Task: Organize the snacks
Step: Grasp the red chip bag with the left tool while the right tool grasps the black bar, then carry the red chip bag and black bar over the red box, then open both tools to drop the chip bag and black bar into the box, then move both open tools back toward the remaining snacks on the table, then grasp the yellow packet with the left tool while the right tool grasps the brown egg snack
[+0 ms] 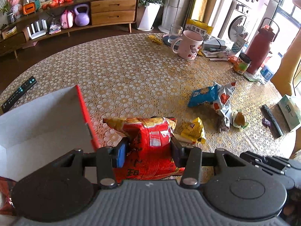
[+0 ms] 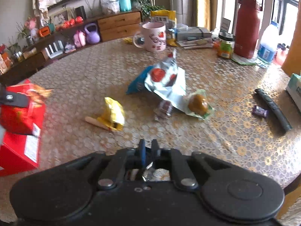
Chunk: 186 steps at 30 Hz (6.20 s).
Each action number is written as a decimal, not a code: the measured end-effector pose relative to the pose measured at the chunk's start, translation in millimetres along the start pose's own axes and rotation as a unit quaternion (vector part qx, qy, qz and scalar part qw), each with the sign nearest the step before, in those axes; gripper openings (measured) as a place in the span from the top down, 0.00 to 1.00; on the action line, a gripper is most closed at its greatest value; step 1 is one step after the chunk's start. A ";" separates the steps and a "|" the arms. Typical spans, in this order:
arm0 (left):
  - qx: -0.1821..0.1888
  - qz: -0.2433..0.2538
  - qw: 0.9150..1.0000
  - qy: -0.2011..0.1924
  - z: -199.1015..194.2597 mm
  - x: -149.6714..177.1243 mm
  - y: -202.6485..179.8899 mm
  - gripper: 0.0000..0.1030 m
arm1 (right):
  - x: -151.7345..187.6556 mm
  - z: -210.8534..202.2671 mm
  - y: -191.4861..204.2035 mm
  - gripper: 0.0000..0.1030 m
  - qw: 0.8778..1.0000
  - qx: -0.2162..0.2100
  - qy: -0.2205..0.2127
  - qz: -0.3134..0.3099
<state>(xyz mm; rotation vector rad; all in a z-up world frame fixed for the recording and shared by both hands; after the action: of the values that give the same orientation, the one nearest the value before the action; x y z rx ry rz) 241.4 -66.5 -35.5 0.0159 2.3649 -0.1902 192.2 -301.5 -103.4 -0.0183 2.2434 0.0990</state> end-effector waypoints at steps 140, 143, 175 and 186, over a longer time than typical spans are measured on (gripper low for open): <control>-0.016 0.011 0.993 -0.118 -131.5 36.3 71.9 0.18 | -27.1 -150.8 183.0 0.00 0.986 -0.114 -0.081 -0.094; -0.010 0.016 0.994 -0.107 -113.3 29.9 53.5 0.18 | -34.2 -141.4 155.2 0.00 0.990 -0.088 -0.071 -0.089; 0.045 0.075 0.996 0.035 114.2 9.6 -103.5 0.19 | -72.3 52.5 -106.7 0.18 0.995 0.051 0.025 0.080; 0.054 0.073 0.995 0.051 148.5 12.8 -106.4 0.38 | -59.4 103.0 -99.7 0.37 0.993 0.029 0.056 0.095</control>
<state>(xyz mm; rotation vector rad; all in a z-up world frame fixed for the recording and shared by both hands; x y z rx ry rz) 327.8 -193.3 -135.3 0.2563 2.4412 -0.2511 314.3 -394.1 -127.5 0.2270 2.3545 0.1380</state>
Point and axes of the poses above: each gripper's, at about its wrist camera, not at the fingertips, and z roughly the way its jaws point, y to its left, x to its underside, the point moved 1 cm from there along z, roughly the way its jaws point, and after that the axes turned 10 degrees about -y, right-handed, at the moved point
